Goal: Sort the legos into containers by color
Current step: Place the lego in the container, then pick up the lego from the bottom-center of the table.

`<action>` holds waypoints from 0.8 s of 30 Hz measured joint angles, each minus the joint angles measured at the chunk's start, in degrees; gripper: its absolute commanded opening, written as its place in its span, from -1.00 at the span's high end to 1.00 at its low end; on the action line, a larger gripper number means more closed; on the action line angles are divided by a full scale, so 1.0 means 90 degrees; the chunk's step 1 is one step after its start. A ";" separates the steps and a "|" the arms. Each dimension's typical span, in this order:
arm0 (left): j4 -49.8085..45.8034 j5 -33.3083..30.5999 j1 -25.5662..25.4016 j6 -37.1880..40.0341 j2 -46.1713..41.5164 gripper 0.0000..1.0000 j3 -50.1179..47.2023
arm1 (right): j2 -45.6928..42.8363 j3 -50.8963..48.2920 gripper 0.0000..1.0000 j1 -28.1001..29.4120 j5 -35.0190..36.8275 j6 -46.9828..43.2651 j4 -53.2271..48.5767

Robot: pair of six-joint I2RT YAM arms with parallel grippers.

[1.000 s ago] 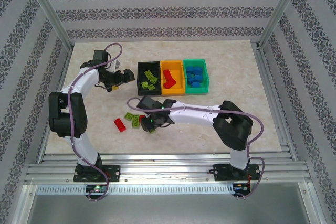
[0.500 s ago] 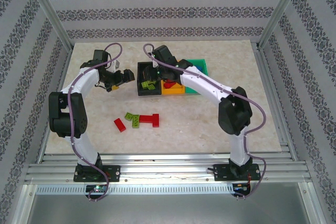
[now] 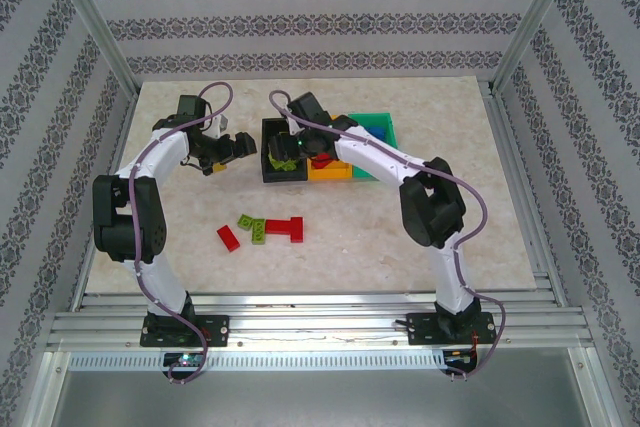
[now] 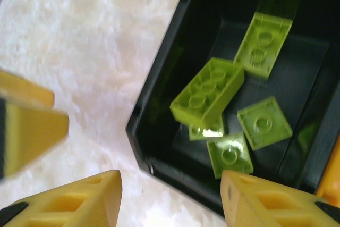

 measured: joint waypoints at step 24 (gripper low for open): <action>0.0005 0.0121 0.0551 -0.0087 0.0058 -0.98 0.0010 | -0.0197 -0.1052 -0.20 0.1761 -0.0017 -0.0651 -0.0041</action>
